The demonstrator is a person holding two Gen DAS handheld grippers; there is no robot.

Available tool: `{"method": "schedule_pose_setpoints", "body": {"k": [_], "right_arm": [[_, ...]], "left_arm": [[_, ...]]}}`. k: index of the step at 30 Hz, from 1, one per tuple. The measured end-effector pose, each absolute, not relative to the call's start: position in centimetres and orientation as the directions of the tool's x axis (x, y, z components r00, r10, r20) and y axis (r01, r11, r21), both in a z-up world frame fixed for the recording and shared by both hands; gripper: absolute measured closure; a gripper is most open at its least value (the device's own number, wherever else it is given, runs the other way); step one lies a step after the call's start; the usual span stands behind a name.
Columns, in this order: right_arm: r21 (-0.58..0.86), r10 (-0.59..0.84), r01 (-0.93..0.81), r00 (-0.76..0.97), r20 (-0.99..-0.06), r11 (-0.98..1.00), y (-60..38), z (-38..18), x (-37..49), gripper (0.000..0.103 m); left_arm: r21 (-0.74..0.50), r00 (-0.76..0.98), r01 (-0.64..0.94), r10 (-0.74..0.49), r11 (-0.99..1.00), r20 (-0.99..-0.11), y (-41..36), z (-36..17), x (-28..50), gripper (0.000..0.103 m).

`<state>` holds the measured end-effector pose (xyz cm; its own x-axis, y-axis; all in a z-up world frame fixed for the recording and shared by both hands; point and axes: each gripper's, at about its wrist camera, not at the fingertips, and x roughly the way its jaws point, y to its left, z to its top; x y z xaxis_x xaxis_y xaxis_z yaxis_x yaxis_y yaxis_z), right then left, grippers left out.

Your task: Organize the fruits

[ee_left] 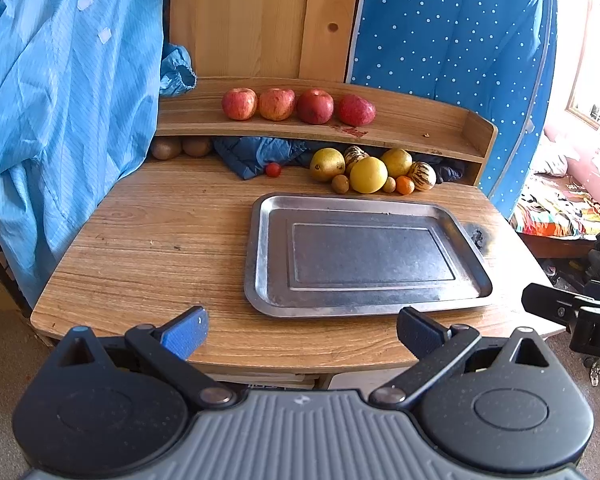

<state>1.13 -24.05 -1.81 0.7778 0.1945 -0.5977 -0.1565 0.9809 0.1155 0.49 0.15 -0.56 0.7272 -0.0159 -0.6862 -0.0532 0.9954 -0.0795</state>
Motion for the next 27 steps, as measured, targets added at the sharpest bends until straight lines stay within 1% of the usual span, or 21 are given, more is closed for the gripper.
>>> {"method": "schedule_pose_setpoints", "body": {"k": [27], "right_arm": [[0.119, 0.186, -0.143, 0.773, -0.607, 0.983, -24.00, -1.95, 1.32, 0.001]], "left_arm": [[-0.090, 0.721, -0.056, -0.022, 0.994, -0.693, 0.26, -1.11, 0.52, 0.001]]}}
